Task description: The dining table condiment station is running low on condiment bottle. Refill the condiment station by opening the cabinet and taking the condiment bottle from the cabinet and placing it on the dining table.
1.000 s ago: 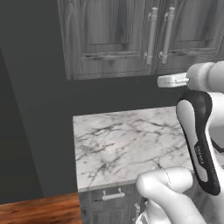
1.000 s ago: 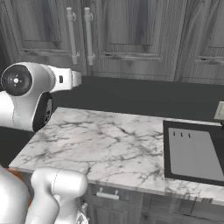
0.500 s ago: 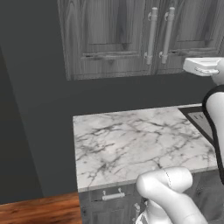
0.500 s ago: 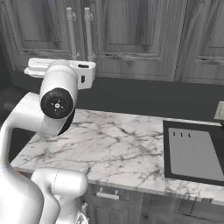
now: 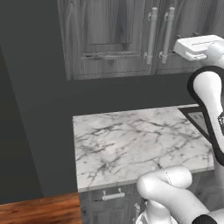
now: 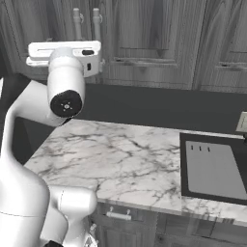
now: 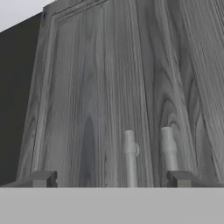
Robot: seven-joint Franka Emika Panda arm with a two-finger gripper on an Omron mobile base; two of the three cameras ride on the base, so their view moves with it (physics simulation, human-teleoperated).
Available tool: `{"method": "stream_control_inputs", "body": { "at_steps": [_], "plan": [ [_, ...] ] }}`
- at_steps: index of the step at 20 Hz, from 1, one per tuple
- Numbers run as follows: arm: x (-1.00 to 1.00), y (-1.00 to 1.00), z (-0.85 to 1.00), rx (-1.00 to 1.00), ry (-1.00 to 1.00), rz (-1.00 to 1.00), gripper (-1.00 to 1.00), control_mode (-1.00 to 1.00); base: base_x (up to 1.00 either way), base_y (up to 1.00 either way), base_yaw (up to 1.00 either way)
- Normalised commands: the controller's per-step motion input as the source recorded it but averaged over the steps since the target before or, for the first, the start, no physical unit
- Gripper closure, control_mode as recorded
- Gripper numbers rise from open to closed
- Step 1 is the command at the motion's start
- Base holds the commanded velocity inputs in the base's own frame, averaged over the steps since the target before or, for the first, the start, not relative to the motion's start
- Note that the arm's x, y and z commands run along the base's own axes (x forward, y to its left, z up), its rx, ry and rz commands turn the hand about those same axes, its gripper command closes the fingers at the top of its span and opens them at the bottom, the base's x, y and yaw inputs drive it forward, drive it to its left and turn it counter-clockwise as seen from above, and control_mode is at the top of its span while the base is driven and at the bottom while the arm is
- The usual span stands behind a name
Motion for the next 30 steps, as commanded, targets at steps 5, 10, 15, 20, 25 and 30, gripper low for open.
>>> {"method": "stream_control_inputs", "body": {
  "at_steps": [5, 10, 15, 20, 25, 30],
  "plan": [
    [0.26, 0.44, -0.04, -0.02, 0.01, 0.00, -1.00, -1.00, 0.00, 0.00, 0.00],
    [0.30, 0.21, -0.03, -0.01, 0.09, -0.01, -1.00, -1.00, 0.00, 0.00, 0.00],
    [0.36, -0.05, 0.00, 0.00, 0.07, 0.00, -1.00, -1.00, 0.00, 0.00, 0.00],
    [0.47, -0.02, 0.00, 0.00, 0.10, 0.00, -1.00, -1.00, 0.00, 0.00, 0.00],
    [0.55, 0.00, -0.08, 0.00, 0.06, -0.01, -1.00, -1.00, 0.00, 0.00, 0.00],
    [0.39, 0.00, -0.14, 0.00, -0.03, -0.02, -1.00, -1.00, 0.00, 0.00, 0.00]
  ]
}}
